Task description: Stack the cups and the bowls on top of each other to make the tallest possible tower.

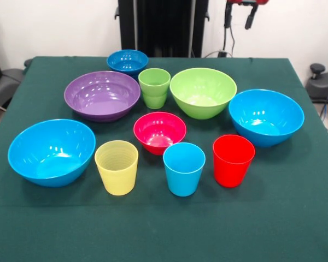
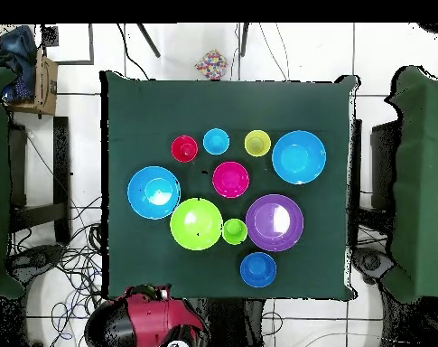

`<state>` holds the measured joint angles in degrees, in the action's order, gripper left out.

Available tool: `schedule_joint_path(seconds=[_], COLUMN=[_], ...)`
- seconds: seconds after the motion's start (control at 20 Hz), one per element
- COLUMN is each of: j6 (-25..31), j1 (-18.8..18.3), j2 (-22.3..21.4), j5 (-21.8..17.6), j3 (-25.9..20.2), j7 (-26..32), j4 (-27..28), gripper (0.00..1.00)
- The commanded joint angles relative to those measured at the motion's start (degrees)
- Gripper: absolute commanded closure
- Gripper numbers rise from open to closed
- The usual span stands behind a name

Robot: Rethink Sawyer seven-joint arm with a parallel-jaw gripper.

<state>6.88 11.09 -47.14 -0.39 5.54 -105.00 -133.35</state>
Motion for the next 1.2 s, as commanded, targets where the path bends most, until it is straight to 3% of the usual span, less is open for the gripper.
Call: schedule_joint_path(seconds=[0.05,0.45,0.6,0.7,1.1,1.2], j6=[3.86,4.50,4.31,6.49,5.47,6.06], j1=[-4.66,-5.09,-3.90,-0.85,-6.01,-5.41], j2=[-1.42,-0.20,0.45,1.95,0.98,1.77], j5=[-0.74,0.07,0.22,0.06,-0.35,-0.69], j3=[-5.10,-5.55,-4.58,-0.78,-4.74,-3.19], j7=[-6.10,-7.10,-7.66,-7.80,-5.42,-5.05], j4=[-1.87,-1.66,-0.93,1.49,1.55,3.56], gripper=[0.00,0.00,0.00,0.00,0.00,0.00])
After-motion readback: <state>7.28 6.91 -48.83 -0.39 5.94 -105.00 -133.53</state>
